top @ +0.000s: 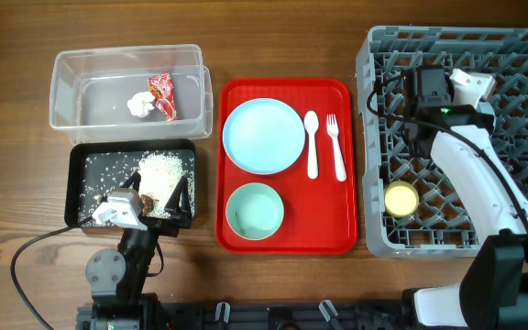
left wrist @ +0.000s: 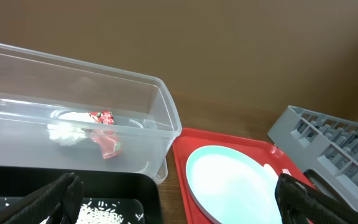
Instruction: Sort waste into correct bins and load items into the dishwasher rack
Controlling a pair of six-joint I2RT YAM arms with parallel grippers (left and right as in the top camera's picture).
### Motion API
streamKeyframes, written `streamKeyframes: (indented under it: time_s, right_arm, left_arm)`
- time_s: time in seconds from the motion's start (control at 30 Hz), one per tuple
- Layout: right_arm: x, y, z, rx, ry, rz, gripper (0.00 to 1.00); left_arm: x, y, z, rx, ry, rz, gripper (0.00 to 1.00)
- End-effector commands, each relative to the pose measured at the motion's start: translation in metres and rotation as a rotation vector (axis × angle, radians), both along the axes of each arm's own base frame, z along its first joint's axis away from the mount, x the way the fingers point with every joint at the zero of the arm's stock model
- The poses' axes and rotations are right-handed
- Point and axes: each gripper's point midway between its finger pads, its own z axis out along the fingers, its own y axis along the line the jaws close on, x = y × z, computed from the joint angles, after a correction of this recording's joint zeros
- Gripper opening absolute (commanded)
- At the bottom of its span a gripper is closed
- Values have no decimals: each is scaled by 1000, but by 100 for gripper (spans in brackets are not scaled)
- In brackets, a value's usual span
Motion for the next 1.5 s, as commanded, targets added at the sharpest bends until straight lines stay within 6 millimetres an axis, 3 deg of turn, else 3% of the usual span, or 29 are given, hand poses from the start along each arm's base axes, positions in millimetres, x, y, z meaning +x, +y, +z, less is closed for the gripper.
streamKeyframes:
  time_s: [0.0, 0.27, 0.47, 0.63, 0.87, 1.03, 1.23, 1.47]
  right_arm:
    - [5, -1, 6, -27, 5, 4, 4]
    - [18, 29, -12, 22, 72, 116, 4]
    - [22, 40, -18, 18, 100, 152, 4]
    - [26, 41, -6, 19, 65, 154, 4]
    - [38, 31, 40, -125, 5, 120, 4]
    - [49, 29, 55, -197, 21, 144, 4]
    - [46, 16, 52, -197, 37, 113, 4]
    - [44, 11, 27, -182, 121, 103, 4]
  left_arm:
    - [0, 2, -2, 3, -6, 7, 100]
    - [0, 2, -2, 3, -6, 7, 100]
    - [0, 2, -2, 3, -6, 7, 100]
    - [0, 2, -2, 3, -6, 7, 100]
    - [0, 2, -2, 3, -6, 7, 100]
    - [0, 2, -2, 3, -6, 7, 100]
    - [0, 2, -2, 3, -6, 7, 100]
    - [0, 2, -2, 3, -6, 7, 100]
